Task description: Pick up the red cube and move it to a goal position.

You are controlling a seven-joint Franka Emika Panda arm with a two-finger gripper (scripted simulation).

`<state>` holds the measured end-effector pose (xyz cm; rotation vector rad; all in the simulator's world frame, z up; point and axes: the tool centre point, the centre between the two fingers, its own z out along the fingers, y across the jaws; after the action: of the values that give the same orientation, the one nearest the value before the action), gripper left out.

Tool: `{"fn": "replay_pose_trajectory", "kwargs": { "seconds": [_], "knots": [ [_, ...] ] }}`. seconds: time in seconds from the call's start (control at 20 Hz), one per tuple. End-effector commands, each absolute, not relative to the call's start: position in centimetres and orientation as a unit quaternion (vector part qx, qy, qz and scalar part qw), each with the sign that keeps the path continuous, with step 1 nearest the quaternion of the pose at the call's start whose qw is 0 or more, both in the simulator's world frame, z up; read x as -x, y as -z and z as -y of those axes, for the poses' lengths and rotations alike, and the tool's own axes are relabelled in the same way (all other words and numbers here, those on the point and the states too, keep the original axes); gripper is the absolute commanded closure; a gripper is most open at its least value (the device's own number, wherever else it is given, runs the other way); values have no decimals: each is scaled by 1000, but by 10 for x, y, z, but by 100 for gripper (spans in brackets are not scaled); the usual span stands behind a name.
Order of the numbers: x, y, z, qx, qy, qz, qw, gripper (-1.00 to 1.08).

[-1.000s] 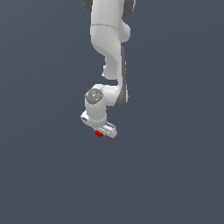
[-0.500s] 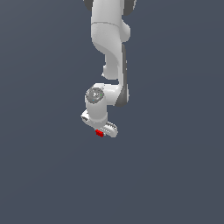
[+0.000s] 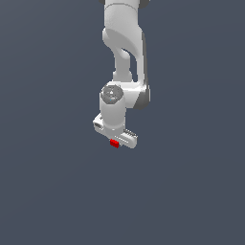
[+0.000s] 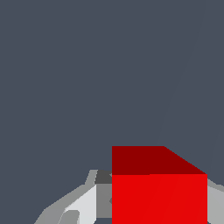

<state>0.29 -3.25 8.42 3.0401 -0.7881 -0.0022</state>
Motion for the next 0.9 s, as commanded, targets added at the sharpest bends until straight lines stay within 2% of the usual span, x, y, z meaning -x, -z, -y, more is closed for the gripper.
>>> {"fn": "replay_pose_trajectory", "kwargs": {
  "seconds": [0.0,0.85],
  "knots": [
    [-10,-107,20,-968,0,251,1,108],
    [-64,-260,-66,-968,0,251,1,108]
  ]
}}
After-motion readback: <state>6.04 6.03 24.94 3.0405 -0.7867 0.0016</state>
